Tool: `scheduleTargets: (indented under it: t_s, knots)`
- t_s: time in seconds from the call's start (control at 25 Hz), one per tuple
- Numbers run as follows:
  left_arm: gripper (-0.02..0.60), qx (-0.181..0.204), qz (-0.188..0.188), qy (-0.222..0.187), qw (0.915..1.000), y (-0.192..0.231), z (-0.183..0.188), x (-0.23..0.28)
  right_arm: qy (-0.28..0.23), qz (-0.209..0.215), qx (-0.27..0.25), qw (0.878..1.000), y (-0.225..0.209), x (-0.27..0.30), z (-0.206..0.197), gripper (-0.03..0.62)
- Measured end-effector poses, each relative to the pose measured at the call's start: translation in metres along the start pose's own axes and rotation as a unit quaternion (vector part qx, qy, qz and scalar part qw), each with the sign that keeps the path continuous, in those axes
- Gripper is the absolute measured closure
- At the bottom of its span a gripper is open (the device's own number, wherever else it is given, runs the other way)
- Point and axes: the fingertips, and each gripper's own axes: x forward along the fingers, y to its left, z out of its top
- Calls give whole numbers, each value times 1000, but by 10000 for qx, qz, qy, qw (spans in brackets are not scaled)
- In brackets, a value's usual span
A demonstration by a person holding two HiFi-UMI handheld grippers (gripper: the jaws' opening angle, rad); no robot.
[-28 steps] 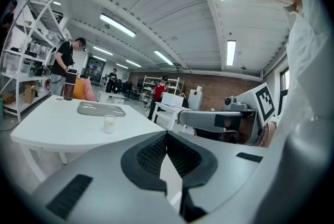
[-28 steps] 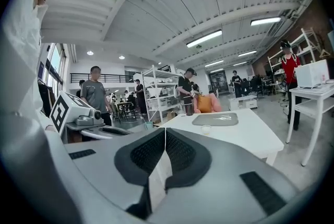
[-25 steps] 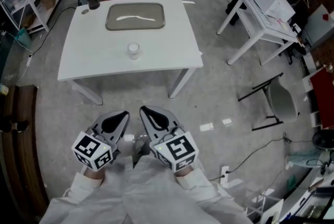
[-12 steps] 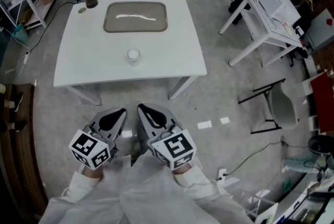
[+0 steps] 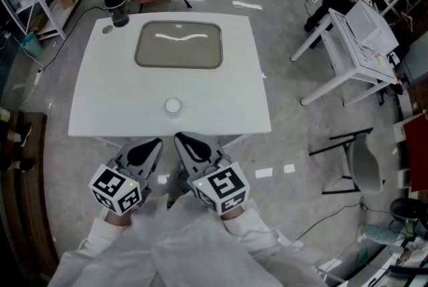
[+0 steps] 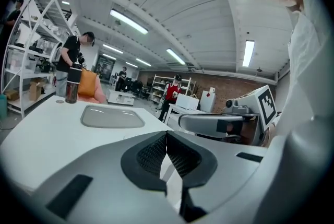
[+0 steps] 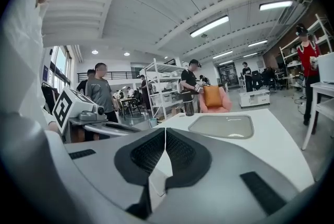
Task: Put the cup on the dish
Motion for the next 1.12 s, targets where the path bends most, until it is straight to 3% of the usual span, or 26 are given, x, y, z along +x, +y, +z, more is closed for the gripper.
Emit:
scheduleTargets:
  t_s: [0.32, 0.68, 1.12]
  knots:
    - [574, -31, 275, -98, 9996, 39, 31, 46, 17, 281, -92, 9996, -51, 40, 24, 579]
    - [574, -325, 577, -140, 9977, 68, 29, 73, 201, 459, -130, 9987, -86, 64, 22, 579]
    - [574, -407, 440, -23, 9982, 80, 26, 78, 357, 419, -58, 9985, -93, 81, 16, 579]
